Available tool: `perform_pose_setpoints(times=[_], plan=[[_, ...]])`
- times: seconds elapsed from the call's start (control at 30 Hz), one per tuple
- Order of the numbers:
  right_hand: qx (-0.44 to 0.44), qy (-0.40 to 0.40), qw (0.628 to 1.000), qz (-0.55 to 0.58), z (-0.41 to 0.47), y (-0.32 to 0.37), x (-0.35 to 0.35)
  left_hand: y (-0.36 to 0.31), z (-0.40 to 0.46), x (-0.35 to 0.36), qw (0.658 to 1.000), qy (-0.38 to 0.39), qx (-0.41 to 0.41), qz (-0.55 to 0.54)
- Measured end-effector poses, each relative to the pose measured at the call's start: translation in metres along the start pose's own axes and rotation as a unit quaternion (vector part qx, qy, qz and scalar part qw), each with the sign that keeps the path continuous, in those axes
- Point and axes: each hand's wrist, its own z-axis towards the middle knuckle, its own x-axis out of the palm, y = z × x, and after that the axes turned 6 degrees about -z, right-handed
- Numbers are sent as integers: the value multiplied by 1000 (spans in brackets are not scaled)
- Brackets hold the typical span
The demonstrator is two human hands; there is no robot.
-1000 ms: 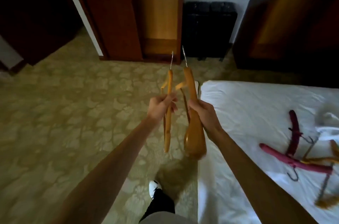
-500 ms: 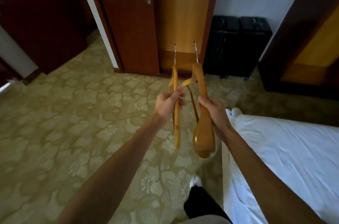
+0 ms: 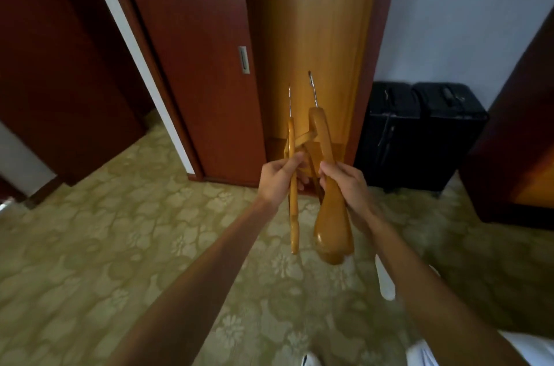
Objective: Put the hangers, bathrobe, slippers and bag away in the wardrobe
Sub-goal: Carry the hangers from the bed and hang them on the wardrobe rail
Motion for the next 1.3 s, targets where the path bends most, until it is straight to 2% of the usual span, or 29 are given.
perform_pose_setpoints(times=[0.43, 0.73, 1.13, 1.3], plan=[[-51, 13, 998, -31, 320, 54, 52, -46, 309, -66, 999, -22, 38, 4], [-72, -50, 996, -21, 534, 117, 91, -110, 551, -100, 996, 49, 78, 9], [-120, -155, 981, 3, 753, 221, 62, -213, 783, -66, 986, 107, 127, 8], [-163, -166, 973, 6, 842, 257, 35, -253, 875, -30, 979, 121, 160, 28]])
